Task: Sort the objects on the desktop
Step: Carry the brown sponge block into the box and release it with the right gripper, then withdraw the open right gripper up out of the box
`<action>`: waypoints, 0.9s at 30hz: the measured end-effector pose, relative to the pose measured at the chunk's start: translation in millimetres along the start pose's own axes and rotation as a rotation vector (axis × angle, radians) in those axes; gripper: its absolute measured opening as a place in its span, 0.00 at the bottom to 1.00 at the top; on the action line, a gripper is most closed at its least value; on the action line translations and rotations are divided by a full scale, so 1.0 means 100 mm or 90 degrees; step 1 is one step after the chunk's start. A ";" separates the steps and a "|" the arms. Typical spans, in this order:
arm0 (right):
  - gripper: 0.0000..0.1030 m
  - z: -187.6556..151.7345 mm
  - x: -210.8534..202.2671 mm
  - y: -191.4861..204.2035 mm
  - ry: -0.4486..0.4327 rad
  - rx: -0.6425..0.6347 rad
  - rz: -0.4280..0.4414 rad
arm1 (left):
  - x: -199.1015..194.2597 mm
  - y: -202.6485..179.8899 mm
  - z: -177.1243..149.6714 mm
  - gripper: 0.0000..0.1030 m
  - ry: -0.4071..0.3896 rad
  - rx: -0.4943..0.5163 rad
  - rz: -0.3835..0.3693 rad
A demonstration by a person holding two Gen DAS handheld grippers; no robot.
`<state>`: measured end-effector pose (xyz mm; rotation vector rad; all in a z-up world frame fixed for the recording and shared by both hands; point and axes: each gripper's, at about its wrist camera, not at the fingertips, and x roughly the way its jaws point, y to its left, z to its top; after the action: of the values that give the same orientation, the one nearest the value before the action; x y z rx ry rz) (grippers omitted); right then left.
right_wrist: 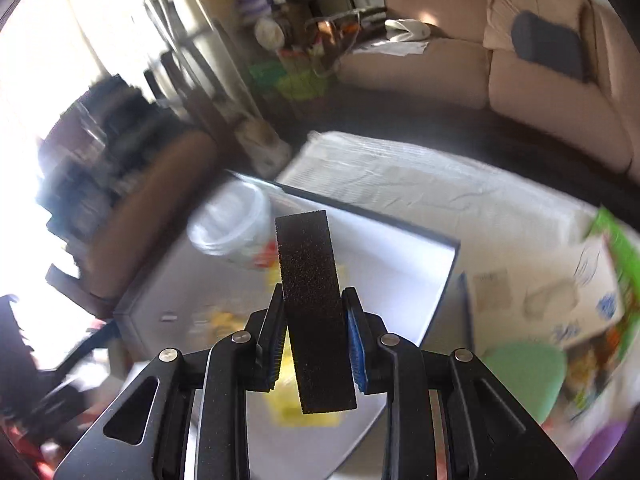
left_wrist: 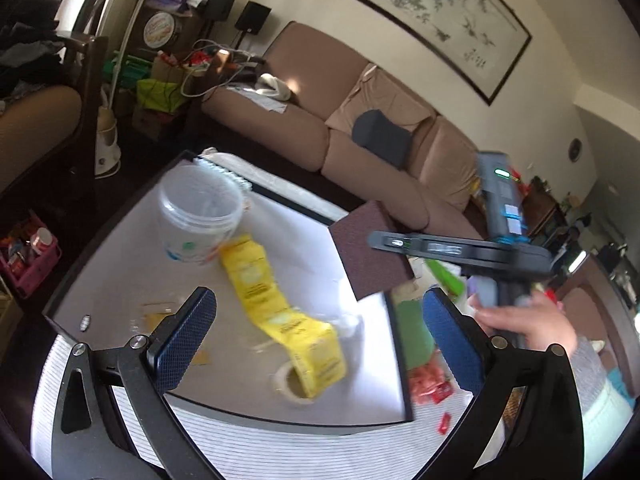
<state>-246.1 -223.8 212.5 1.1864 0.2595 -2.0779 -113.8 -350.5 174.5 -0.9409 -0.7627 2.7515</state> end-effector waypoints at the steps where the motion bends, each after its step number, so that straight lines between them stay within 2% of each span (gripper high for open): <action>1: 0.26 0.01 0.13 0.06 0.014 -0.028 -0.032 | 0.01 0.04 0.00 1.00 0.002 -0.005 -0.002; 8: 0.26 -0.19 1.02 0.45 0.131 -0.299 -0.220 | -0.04 0.21 0.02 1.00 -0.002 -0.034 -0.022; 11: 0.26 -0.34 1.21 0.48 0.151 -0.413 -0.300 | -0.03 0.23 0.02 1.00 0.000 -0.038 -0.023; 13: 0.27 -0.43 1.29 0.48 0.155 -0.462 -0.317 | -0.03 0.24 0.02 1.00 0.001 -0.040 -0.022; 14: 0.28 -0.48 1.33 0.48 0.159 -0.480 -0.326 | -0.03 0.23 0.02 1.00 0.000 -0.040 -0.021; 16: 0.43 -0.56 1.37 0.44 0.175 -0.496 -0.342 | -0.05 0.23 0.02 1.00 -0.003 -0.040 -0.023; 17: 0.44 -0.57 1.34 0.41 0.174 -0.485 -0.331 | -0.05 0.23 0.02 1.00 -0.004 -0.040 -0.025; 18: 0.44 -0.55 1.27 0.37 0.171 -0.453 -0.297 | -0.05 0.22 0.01 1.00 -0.003 -0.039 -0.024; 20: 0.44 -0.45 1.09 0.23 0.157 -0.346 -0.203 | -0.03 0.22 0.00 1.00 0.003 -0.039 -0.022; 22: 0.44 -0.35 0.91 0.05 0.135 -0.236 -0.133 | -0.01 0.22 0.00 1.00 0.010 -0.041 -0.023; 24: 0.44 -0.29 0.83 -0.17 0.135 -0.139 -0.062 | 0.02 0.21 -0.02 1.00 0.015 -0.043 -0.024; 25: 0.44 -0.27 0.83 -0.28 0.145 -0.097 -0.038 | 0.03 0.20 -0.03 1.00 0.016 -0.043 -0.026; 27: 0.43 -0.28 0.87 -0.40 0.163 -0.063 -0.028 | 0.04 0.18 -0.03 1.00 0.018 -0.039 -0.028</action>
<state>-282.1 -224.0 119.6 1.3963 0.5055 -1.9247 -114.2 -363.3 161.5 -0.9613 -0.8566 2.6854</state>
